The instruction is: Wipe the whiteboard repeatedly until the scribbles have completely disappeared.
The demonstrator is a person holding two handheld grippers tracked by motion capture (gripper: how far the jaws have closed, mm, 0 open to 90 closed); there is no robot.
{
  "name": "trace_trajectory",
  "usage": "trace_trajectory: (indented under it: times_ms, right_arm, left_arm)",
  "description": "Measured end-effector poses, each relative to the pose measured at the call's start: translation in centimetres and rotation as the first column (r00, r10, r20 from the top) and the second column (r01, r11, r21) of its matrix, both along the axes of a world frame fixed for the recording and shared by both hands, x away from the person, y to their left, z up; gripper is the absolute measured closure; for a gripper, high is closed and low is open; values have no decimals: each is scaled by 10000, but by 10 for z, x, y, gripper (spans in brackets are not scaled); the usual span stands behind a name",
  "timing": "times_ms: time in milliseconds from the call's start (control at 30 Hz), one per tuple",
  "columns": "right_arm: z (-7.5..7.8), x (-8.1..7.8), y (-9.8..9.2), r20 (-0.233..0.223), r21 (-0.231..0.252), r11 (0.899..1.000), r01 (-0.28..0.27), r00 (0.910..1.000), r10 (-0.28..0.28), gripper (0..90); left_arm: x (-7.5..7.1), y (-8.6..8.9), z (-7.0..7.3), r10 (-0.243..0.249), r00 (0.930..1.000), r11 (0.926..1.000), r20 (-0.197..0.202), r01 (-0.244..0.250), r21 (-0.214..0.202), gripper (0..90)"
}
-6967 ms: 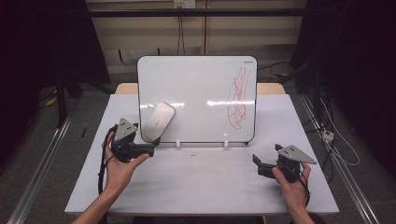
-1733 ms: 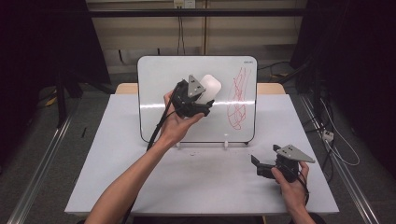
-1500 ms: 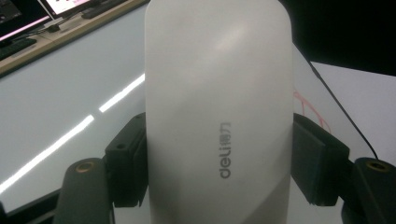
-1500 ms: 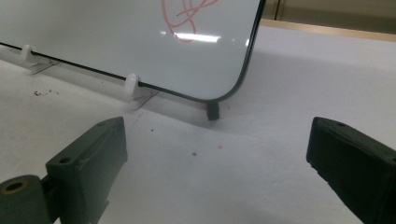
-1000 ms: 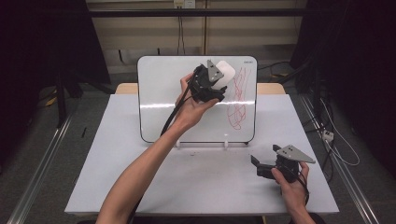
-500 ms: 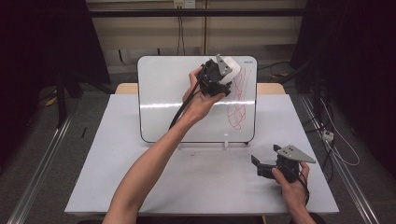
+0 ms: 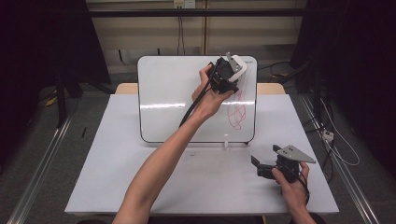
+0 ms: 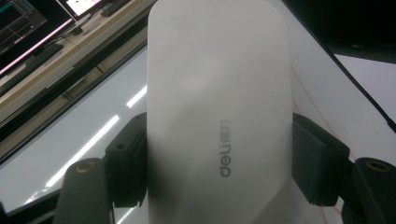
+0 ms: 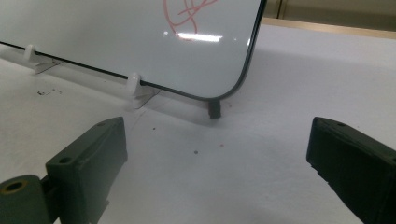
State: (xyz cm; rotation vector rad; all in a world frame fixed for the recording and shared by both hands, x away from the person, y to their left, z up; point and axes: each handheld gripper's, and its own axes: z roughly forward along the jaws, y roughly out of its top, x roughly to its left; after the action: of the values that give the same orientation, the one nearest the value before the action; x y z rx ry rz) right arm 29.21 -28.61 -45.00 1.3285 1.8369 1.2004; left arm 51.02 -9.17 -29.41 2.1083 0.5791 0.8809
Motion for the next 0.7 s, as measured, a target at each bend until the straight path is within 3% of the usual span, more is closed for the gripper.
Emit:
trace_trajectory:
  times_ms: [33, 133, 700]
  right_arm:
    - [0, 0, 0, 6, -2, 10000, -40, 10000, 40, 53]
    - [0, 0, 1, -8, 16, 10000, -55, 10000, 55, 53]
    - [0, 0, 1, 6, -8, 10000, -70, 10000, 70, 53]
  left_arm:
    - [0, -1, 0, 10, 10000, 10000, -64, -9, 79, 307]
    - [0, -5, -3, 164, 9996, 9994, 229, -171, 317, 307]
    - [-1, -10, -4, 411, 9983, 9979, 423, -431, 487, 308]
